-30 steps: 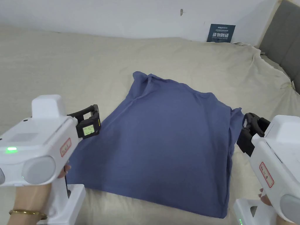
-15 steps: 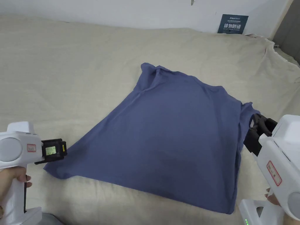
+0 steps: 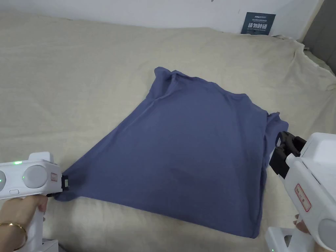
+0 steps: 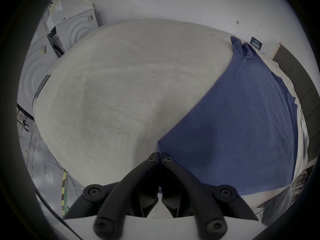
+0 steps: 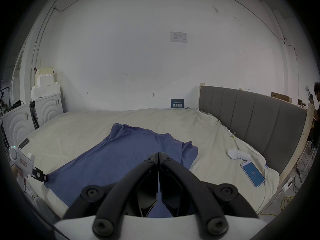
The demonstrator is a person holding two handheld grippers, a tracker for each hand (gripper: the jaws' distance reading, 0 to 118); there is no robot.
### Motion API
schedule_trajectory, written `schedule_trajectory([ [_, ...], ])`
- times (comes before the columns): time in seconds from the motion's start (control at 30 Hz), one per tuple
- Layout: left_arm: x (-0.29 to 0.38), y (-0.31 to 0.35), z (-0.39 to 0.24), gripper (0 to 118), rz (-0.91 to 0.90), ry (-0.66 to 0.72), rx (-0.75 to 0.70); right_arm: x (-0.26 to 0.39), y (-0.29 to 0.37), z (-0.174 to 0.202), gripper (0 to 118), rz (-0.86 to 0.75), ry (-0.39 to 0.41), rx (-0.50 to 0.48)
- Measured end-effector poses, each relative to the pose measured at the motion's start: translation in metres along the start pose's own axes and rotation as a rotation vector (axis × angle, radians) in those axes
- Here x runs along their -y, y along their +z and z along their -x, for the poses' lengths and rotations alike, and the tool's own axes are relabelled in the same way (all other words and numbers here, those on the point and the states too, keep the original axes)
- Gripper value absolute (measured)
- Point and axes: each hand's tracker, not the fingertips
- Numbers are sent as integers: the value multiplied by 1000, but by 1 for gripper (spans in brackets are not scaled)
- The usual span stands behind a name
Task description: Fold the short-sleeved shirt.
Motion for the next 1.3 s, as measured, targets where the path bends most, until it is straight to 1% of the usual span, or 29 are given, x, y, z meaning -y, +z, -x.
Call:
schedule_trajectory([
  [0.07,-3,-1,2,0,-1,-14,-4,1,0,-1,0,5,-1,1],
  [0.13,-4,6,8,0,-23,30,13,2,-1,-3,0,11,-6,-1],
  [0.2,-4,18,13,0,-102,96,21,2,-1,-4,0,13,-8,0],
  [0.33,0,57,14,0,-260,151,78,-2,-2,-6,0,17,-10,-5],
  [0.43,2,81,9,0,-367,154,108,-6,-5,-8,0,18,-8,-12],
  [0.6,1,96,2,0,-412,158,131,-16,-16,-5,0,46,7,-41],
  [0.63,0,97,1,0,-415,156,136,-19,-20,-4,4,55,6,-43],
  [0.67,0,97,1,0,-417,158,141,-24,-24,-3,21,74,2,-54],
  [0.7,1,95,1,0,-415,164,144,-28,-30,-3,55,96,-5,-85],
  [0.73,0,94,1,0,-413,169,146,-33,-36,-3,101,103,-22,-108],
  [0.77,0,94,2,0,-409,175,144,-39,-46,-2,115,138,-19,-123],
  [0.8,1,92,3,0,-400,183,144,-46,-55,2,116,165,-12,-139],
  [0.87,3,89,6,0,-400,199,156,-62,-73,8,116,163,-9,-154],
  [0.93,4,87,8,0,-394,205,154,-79,-98,15,116,208,18,-194],
  [1.0,6,86,9,0,-393,207,148,-99,-133,24,116,242,20,-220],
  [1.07,6,84,11,0,-391,217,146,-116,-170,34,116,303,41,-233],
  [1.2,5,82,11,0,-386,246,140,-143,-252,60,116,405,146,-242],
  [1.3,3,79,11,0,-368,277,131,-153,-324,81,116,509,171,-238],
])
